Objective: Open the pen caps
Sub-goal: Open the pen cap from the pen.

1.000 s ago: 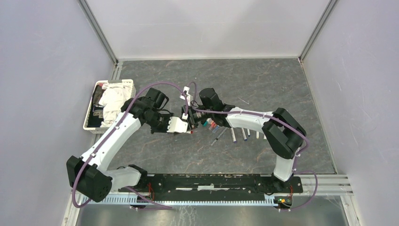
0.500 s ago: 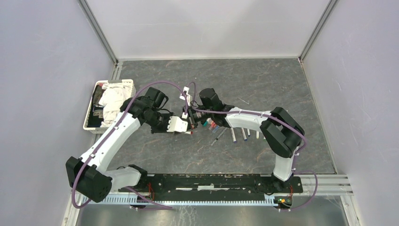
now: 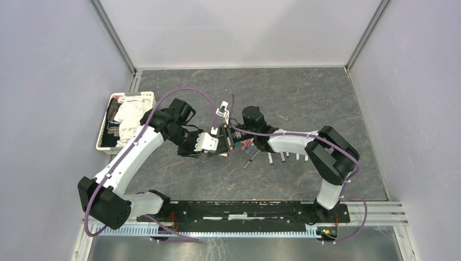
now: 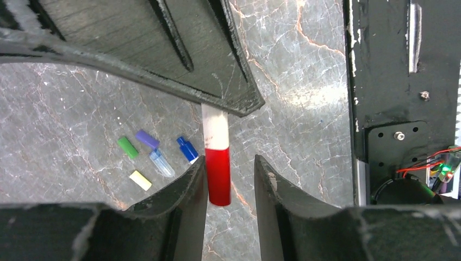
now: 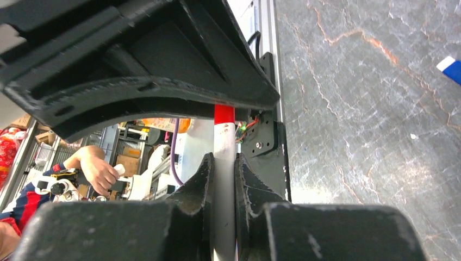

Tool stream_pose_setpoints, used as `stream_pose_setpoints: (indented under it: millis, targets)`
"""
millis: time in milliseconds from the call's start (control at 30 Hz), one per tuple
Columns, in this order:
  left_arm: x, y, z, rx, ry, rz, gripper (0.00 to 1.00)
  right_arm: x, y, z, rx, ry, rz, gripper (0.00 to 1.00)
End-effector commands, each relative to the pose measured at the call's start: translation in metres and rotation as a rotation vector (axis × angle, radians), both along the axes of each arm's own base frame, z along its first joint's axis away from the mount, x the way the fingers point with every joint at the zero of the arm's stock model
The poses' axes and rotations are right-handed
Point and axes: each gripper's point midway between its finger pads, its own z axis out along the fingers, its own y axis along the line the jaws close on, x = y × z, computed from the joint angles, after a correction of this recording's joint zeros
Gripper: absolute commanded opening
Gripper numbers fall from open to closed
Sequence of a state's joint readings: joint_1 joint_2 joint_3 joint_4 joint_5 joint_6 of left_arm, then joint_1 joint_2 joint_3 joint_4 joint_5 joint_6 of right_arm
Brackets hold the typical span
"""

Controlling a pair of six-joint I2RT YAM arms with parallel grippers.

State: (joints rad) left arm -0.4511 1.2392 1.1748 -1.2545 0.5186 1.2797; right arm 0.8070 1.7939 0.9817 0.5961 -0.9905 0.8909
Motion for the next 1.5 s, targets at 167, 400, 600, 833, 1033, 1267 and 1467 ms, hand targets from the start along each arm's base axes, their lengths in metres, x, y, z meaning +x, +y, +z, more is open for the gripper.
stream_pose_setpoints:
  millis: [167, 400, 600, 833, 1033, 1267, 1467]
  targets:
    - [-0.001, -0.017, 0.014, -0.077, 0.054, 0.005, 0.33, 0.0, 0.0, 0.033, 0.106, -0.075, 0.015, 0.0]
    - [0.005, -0.008, 0.009, -0.025, 0.01, 0.011, 0.03, 0.001, -0.002, 0.022, 0.071, -0.073, 0.001, 0.01]
    - [0.003, -0.007, 0.005, -0.021, 0.015, 0.0, 0.02, -0.001, 0.011, 0.031, 0.104, -0.055, 0.026, 0.31]
    - [0.004, -0.005, 0.005, -0.008, 0.003, -0.001, 0.02, -0.003, 0.015, 0.034, 0.119, -0.039, 0.04, 0.32]
    - [0.006, -0.006, 0.005, -0.01, 0.005, 0.002, 0.02, -0.003, 0.021, 0.039, 0.13, -0.041, 0.046, 0.33]
    - [0.008, -0.003, 0.006, 0.002, -0.01, 0.0, 0.02, -0.005, 0.02, 0.036, 0.119, -0.038, 0.061, 0.02]
    - [0.02, 0.015, 0.001, 0.111, -0.088, -0.014, 0.02, -0.007, -0.002, 0.007, 0.038, -0.042, 0.061, 0.0]
